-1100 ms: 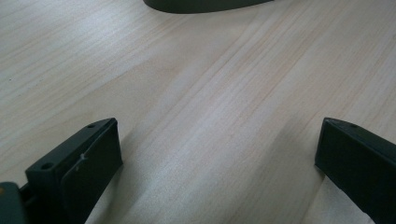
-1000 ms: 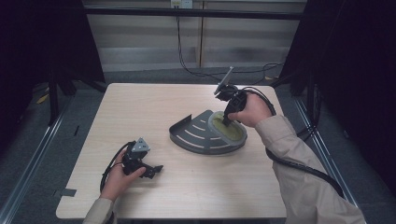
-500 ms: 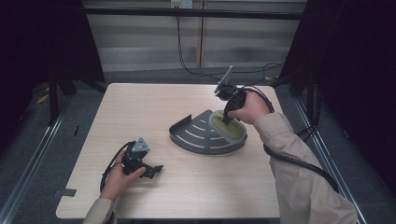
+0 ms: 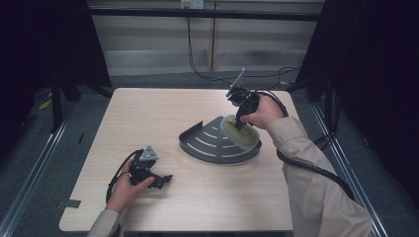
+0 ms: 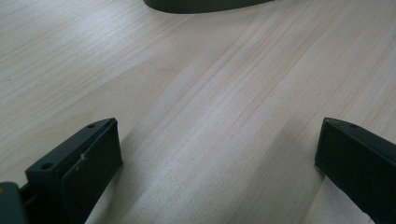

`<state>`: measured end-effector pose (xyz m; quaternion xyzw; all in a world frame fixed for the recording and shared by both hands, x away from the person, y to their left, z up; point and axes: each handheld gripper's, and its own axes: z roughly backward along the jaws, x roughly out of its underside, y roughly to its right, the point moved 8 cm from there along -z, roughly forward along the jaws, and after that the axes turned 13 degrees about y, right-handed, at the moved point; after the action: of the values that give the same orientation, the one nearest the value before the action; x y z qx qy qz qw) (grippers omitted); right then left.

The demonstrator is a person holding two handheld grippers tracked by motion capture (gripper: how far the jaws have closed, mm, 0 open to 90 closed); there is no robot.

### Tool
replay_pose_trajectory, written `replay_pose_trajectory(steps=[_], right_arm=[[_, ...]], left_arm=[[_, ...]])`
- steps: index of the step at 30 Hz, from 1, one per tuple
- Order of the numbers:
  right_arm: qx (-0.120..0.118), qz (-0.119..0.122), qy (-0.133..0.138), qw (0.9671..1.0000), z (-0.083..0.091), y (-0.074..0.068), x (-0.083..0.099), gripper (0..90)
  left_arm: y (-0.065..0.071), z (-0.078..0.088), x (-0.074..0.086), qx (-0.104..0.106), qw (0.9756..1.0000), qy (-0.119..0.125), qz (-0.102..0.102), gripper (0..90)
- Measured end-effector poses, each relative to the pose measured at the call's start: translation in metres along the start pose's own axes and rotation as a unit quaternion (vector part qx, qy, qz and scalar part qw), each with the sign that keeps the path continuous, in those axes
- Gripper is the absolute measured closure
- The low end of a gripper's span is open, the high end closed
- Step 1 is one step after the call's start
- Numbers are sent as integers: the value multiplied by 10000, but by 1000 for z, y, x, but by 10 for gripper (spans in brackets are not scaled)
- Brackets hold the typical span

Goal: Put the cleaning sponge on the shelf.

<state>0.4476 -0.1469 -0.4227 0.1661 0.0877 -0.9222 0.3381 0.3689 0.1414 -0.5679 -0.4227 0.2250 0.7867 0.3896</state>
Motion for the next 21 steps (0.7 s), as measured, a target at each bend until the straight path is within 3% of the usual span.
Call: replay_pose_trajectory(steps=[21], right_arm=[[-16,-57,-21,10000,-18,9,-2,720]], left_arm=[[0,0,0,-4,10000,7,-8,0]])
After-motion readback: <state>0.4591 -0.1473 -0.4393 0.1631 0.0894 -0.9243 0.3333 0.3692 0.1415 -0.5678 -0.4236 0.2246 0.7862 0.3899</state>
